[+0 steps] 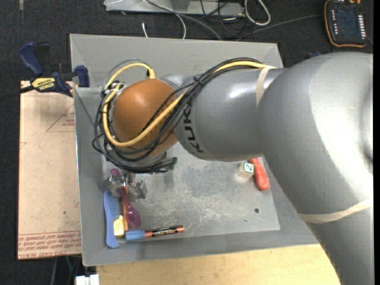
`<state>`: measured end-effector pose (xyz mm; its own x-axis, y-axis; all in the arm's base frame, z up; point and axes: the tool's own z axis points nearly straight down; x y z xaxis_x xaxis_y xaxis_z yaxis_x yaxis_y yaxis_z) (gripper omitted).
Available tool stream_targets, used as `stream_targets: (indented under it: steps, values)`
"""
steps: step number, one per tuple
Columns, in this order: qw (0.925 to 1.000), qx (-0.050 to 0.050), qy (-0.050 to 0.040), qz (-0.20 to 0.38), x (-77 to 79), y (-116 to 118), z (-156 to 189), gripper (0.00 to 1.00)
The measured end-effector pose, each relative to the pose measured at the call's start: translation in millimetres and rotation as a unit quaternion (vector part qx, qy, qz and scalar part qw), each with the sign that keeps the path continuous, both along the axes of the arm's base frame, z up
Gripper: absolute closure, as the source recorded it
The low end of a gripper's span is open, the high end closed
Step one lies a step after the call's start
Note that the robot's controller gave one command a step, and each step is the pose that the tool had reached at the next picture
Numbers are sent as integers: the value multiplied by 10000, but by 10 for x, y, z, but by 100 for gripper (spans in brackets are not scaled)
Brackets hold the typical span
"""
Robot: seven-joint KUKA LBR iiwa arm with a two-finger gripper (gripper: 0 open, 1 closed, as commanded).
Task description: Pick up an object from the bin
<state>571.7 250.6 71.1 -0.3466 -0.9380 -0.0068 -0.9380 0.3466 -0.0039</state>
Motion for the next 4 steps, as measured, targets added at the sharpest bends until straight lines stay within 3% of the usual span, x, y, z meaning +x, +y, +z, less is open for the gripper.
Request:
stream_targets:
  steps: [1,4]
  values:
    - [9999,1,7,133,-3,8,3,100]
    - [10000,24,5,88,-10,24,646,100]
